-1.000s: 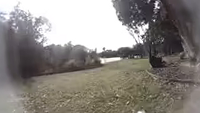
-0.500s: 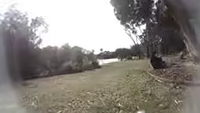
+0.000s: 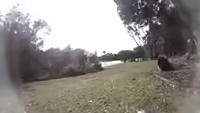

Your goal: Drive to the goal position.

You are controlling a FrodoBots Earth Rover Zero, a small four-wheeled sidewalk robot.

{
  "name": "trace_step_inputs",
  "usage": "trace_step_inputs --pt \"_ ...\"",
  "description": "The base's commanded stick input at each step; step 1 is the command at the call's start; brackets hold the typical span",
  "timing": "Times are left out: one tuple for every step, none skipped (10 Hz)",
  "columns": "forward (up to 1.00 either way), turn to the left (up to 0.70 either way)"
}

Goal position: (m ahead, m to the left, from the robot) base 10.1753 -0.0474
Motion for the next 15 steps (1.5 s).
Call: trace_step_inputs --pt "0.70 -0.28" --pt "0.70 -0.29" --pt "0.70 -0.29" --pt "0.70 -0.29" --pt "0.70 -0.29" --pt "0.70 -0.29" --pt "0.70 -0.29" --pt "0.70 -0.29" --pt "0.70 -0.29" --pt "0.70 -0.12" --pt "0.70 0.00" --pt "0.70 0.00" --pt "0.70 0.00" --pt "0.70 0.00" --pt "0.70 0.00"
